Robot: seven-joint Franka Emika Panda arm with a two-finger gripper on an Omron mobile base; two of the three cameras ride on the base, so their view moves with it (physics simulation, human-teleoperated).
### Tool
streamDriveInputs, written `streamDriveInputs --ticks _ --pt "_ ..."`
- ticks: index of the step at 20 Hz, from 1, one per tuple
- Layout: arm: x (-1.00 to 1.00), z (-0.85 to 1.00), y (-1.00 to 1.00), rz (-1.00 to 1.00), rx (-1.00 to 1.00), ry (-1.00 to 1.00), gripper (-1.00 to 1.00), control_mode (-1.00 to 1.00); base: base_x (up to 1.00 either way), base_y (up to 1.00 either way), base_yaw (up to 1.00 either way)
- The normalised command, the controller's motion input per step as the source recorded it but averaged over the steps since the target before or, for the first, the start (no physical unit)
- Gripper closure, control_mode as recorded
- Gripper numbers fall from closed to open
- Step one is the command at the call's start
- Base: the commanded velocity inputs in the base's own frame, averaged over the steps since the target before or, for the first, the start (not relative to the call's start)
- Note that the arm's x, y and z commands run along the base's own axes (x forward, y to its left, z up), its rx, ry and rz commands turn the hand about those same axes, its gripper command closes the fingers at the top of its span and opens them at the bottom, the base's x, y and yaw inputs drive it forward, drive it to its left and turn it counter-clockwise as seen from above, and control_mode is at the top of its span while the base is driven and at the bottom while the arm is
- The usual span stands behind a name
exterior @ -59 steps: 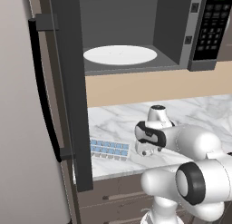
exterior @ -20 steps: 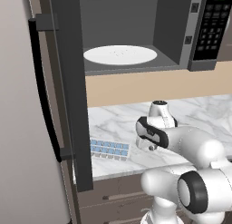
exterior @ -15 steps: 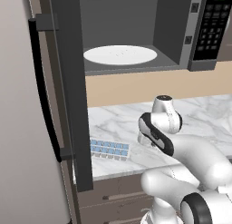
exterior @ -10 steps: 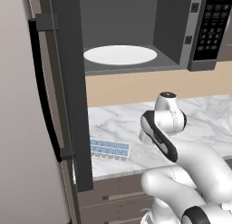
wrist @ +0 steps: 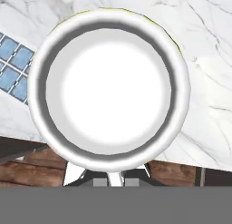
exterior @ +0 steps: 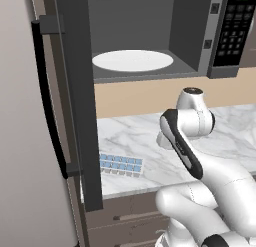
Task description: Pick the mug from the counter and place it inside the microwave. Then close the microwave.
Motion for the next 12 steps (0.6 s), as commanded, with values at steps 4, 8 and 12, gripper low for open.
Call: streamDriveInputs --ticks 4,8,12 --pt "-0.17 0.62 0.0 0.0 0.0 0.0 1.0 -1.0 0.0 0.0 0.0" --pt "-0.08 0.6 0.0 0.0 0.0 0.0 1.0 -1.0 0.0 0.0 0.0" --pt "0.0 0.58 0.06 -0.01 0.0 0.0 1.0 -1.0 0.0 0.0 0.0"
